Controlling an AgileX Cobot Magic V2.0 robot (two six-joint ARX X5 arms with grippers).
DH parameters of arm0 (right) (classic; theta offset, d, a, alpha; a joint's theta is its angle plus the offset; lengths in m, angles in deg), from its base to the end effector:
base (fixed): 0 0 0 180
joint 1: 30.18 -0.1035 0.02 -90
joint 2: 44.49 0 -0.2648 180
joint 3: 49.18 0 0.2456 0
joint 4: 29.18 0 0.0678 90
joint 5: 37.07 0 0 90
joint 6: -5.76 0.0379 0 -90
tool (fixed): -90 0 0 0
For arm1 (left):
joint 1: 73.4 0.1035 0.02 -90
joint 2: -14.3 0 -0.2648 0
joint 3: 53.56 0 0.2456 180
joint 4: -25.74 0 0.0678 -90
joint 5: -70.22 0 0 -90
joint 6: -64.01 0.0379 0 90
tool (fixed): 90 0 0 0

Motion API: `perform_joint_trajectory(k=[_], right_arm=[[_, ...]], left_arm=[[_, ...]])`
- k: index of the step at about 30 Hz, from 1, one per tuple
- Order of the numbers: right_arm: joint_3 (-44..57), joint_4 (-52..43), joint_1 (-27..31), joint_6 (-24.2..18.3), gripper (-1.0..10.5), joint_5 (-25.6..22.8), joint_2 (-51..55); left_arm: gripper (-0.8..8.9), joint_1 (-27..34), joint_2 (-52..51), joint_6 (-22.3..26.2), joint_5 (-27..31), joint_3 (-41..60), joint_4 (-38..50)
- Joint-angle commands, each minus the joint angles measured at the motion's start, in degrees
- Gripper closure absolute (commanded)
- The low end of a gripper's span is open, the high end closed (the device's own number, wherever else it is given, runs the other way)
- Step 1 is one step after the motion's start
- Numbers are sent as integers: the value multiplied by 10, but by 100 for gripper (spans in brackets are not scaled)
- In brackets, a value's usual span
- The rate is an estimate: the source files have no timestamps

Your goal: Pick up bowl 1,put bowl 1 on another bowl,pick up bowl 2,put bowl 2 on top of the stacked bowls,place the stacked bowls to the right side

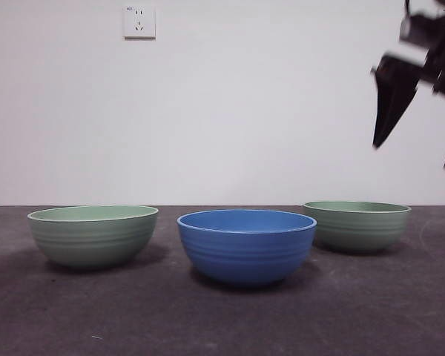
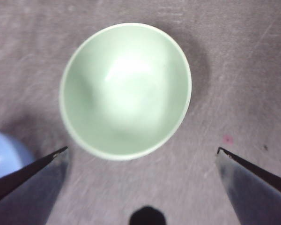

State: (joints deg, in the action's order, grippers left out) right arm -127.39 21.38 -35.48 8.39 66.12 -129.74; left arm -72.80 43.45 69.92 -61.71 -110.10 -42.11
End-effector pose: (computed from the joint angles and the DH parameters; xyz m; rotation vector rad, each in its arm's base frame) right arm 0.2958 0.0361 0.2489 0.1111 1.0138 0.2719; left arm 0.0801 -0.0245 0.2832 -0.1665 0.6344 -0.7230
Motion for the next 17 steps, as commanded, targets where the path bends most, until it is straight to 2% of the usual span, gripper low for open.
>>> perform_joint_trajectory(k=[1, 8, 11, 15, 17], right_arm=[[-1, -32, -2, 11, 452, -14, -39], [-1, -96, -4, 23, 458, -32, -103], [-1, -115, -4, 27, 554, -31, -121], [-1, -130, -5, 35, 576, -32, -141], [-1, -135, -5, 42, 630, -32, -150]], left_arm=[[154, 1, 0, -1, 0, -1, 5], [154, 1, 0, -1, -2, -1, 5], [154, 1, 0, -1, -2, -1, 5], [154, 1, 0, -1, -2, -1, 5], [154, 1, 0, -1, -1, -1, 5]])
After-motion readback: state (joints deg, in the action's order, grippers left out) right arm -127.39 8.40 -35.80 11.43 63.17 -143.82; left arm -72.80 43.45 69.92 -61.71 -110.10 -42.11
